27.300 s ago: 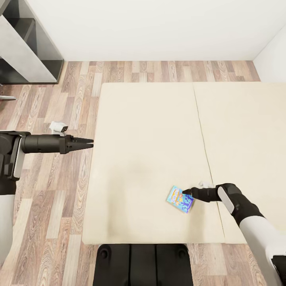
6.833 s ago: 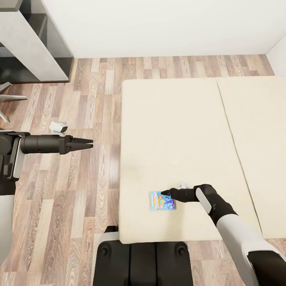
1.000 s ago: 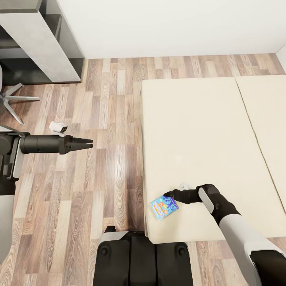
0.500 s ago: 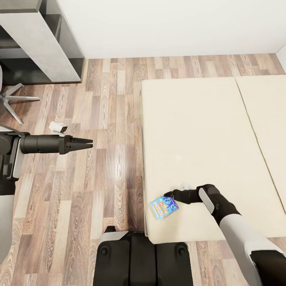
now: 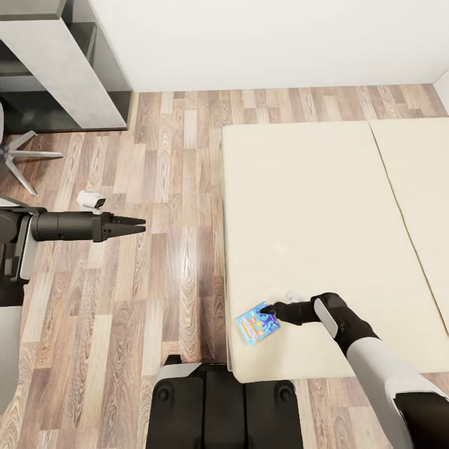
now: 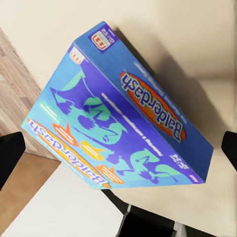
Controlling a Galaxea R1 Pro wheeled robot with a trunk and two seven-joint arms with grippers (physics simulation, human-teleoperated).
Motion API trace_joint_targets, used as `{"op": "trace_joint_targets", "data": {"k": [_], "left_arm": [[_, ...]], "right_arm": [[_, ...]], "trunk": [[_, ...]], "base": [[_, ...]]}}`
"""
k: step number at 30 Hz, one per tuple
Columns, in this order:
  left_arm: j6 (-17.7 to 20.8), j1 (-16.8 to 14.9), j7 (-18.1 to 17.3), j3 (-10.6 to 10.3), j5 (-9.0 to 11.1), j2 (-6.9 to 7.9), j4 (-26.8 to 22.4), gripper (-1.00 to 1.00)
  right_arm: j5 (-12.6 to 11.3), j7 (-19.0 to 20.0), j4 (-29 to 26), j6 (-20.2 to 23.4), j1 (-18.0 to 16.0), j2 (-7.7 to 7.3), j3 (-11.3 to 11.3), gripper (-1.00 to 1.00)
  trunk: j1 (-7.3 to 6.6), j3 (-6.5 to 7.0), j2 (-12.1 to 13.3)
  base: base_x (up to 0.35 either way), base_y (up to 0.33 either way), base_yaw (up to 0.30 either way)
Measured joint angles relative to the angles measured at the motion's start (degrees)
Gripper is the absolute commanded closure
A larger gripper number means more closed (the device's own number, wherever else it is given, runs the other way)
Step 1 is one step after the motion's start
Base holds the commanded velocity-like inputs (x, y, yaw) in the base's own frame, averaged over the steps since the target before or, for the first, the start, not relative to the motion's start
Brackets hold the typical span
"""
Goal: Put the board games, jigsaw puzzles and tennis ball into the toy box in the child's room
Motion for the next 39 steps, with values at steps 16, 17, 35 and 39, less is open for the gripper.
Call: {"op": "trace_joint_targets", "data": {"k": [16, 17, 35, 39], "left_arm": [[0.0, 0.0, -0.01, 0.01, 0.0, -0.05, 0.0, -1.0], [0.0, 0.0, -0.01, 0.02, 0.0, -0.05, 0.0, -1.0], [0.0, 0.0, -0.02, 0.03, 0.03, 0.01, 0.0, -1.0], [0.0, 0.0, -0.07, 0.03, 0.04, 0.14, 0.0, -1.0]], "right_arm": [[0.49, 0.11, 0.13, -0.01, 0.0, 0.09, 0.07, -1.0], [0.49, 0.11, 0.13, -0.01, 0.0, 0.1, 0.07, -1.0], [0.45, 0.11, 0.08, -0.01, 0.0, 0.12, 0.08, -1.0], [0.42, 0.13, 0.08, -0.01, 0.0, 0.12, 0.08, -1.0]], "trunk": [[0.0, -0.21, 0.0], [0.0, -0.25, 0.0], [0.0, -1.6, 0.0], [0.0, -1.74, 0.0]], "base": [[0.0, 0.0, 0.0], [0.0, 0.0, 0.0], [0.0, 0.0, 0.0], [0.0, 0.0, 0.0]]}}
